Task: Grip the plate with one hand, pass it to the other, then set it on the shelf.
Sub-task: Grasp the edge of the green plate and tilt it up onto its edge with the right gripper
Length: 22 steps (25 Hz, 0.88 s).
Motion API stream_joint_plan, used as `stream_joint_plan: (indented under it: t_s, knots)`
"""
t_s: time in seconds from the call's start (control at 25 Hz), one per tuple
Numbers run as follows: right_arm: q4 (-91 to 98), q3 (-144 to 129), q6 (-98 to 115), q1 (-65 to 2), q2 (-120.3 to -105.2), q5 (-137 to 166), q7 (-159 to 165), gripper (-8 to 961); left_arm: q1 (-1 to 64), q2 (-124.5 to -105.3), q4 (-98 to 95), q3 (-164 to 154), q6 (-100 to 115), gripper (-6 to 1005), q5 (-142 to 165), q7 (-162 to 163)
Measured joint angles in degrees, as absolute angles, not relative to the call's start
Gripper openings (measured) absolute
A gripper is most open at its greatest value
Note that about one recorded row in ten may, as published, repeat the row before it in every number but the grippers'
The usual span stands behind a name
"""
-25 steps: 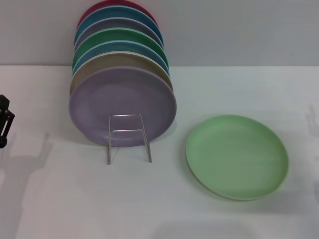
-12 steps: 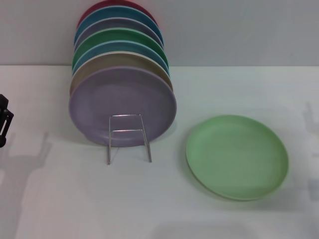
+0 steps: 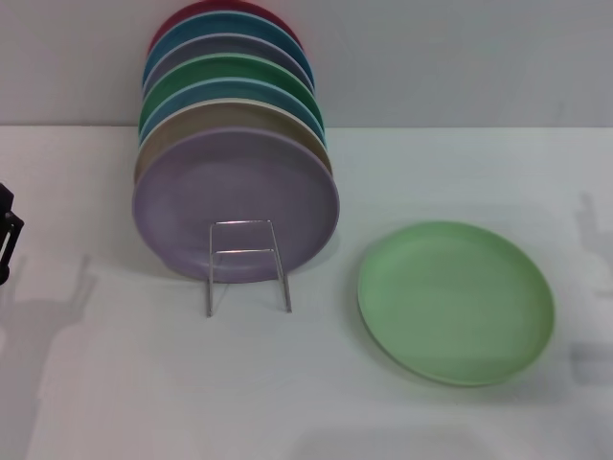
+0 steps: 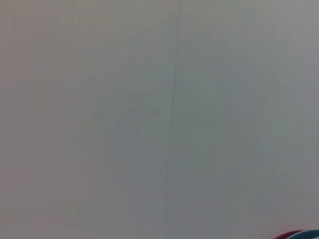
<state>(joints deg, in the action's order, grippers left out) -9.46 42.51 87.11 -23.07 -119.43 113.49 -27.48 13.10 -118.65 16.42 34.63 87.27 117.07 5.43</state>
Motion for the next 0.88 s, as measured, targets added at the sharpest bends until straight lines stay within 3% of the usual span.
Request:
stream_joint_plan:
  t_s: [0.56, 0.68, 0.88]
  knots:
    - [-31.61, 50.69, 63.22, -20.32, -118.23, 113.46, -25.08, 564, 13.33, -118.65, 16.31, 34.63, 87.31, 829, 117.08, 5.45]
    - [-42.32, 55.07, 50.01, -17.41, -116.79, 113.88, -26.91, 564, 13.47, -118.62, 15.95, 34.63, 87.4, 829, 117.06, 5.55]
    - [-54.24, 63.47, 33.37, -12.53, -116.63, 113.91, -33.95, 563, 14.15, -118.57, 15.32, 34.63, 87.36, 829, 117.07, 5.66]
